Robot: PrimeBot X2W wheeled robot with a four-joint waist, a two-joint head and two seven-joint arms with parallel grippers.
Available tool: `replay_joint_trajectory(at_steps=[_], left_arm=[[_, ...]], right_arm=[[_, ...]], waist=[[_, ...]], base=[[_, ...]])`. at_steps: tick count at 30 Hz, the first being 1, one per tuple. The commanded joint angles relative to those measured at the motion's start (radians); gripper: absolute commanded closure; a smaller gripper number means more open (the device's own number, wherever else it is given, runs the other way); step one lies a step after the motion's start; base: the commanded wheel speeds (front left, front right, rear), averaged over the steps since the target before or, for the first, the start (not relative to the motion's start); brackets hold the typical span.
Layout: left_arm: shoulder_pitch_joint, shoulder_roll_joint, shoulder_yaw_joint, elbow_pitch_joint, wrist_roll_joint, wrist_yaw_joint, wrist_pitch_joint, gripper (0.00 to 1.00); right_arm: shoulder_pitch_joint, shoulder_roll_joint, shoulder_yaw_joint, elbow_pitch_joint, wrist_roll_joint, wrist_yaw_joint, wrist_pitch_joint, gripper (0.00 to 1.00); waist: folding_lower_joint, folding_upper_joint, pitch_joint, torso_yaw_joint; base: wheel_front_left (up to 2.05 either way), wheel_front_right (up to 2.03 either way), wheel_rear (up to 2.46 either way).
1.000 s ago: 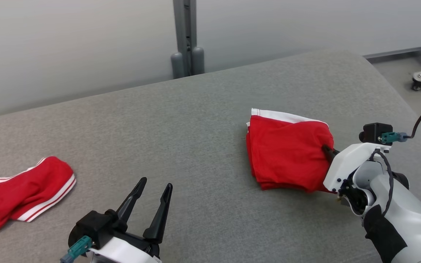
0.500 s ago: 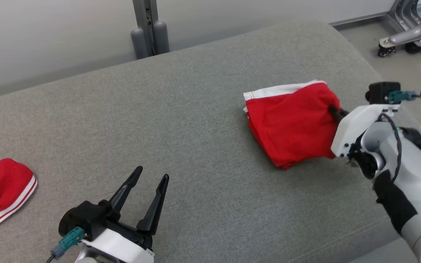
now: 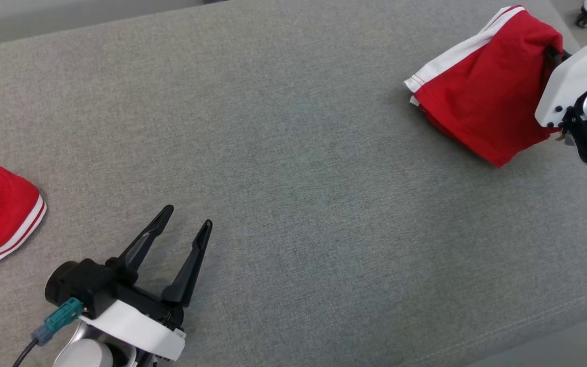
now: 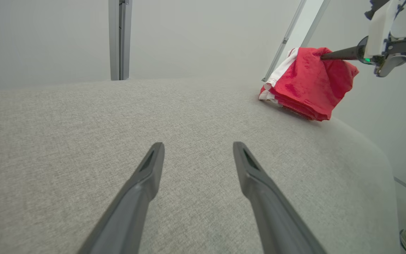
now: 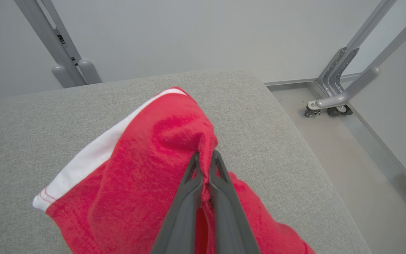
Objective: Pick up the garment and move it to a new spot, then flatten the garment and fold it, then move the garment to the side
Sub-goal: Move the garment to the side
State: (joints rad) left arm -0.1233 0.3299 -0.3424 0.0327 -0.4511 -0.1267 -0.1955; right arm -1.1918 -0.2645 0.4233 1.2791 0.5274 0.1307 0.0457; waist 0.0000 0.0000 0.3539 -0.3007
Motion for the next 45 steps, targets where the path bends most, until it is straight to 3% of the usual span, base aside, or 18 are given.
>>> replay_joint_trajectory(at_steps=[1,16,26,27,28,29,37,45], left_arm=[[-0.013,0.010,0.005,-0.007,-0.008,-0.004,-0.004,0.00],[-0.013,0.033,0.006,-0.017,-0.020,0.001,-0.009,0.00],[-0.025,0.039,-0.003,-0.023,-0.023,0.004,-0.007,0.00],[-0.025,0.040,-0.002,-0.021,-0.025,0.005,-0.007,0.00],[-0.026,0.040,-0.003,-0.019,-0.025,0.005,-0.009,0.00],[-0.026,0.040,-0.003,-0.016,-0.025,0.004,-0.010,0.00],[-0.025,0.028,-0.012,0.000,-0.032,0.009,-0.017,0.00],[-0.009,0.006,-0.022,0.030,-0.043,0.014,-0.030,0.00]], right_arm=[[-0.016,0.006,-0.004,0.005,-0.014,0.000,0.004,1.00],[-0.060,0.012,-0.159,0.011,-0.191,0.000,-0.018,1.00],[-0.030,0.023,-0.386,0.010,-0.384,0.000,-0.006,1.00],[-0.026,0.028,-0.409,0.010,-0.407,0.000,-0.005,0.80],[-0.023,0.033,-0.430,0.010,-0.430,0.000,-0.005,0.36],[-0.023,0.038,-0.450,0.010,-0.454,0.000,-0.005,0.00],[0.002,0.080,-0.590,-0.025,-0.629,0.000,-0.005,0.00],[0.073,0.139,-0.720,-0.186,-0.800,0.000,0.023,0.00]], waist=[[0.0000,0.0000,0.024,0.013],[0.0000,0.0000,0.050,-0.009],[0.0000,0.0000,0.056,-0.009],[0.0000,0.0000,0.056,-0.008],[0.0000,0.0000,0.055,-0.007],[0.0000,0.0000,0.053,-0.007],[0.0000,0.0000,0.026,-0.009],[0.0000,0.0000,-0.037,-0.017]], base=[[0.00,0.00,0.00],[0.00,0.00,0.00],[0.00,0.00,0.00],[0.00,0.00,0.00],[0.00,0.00,0.00],[0.00,0.00,0.00],[0.00,0.00,0.00],[0.00,0.00,0.00]])
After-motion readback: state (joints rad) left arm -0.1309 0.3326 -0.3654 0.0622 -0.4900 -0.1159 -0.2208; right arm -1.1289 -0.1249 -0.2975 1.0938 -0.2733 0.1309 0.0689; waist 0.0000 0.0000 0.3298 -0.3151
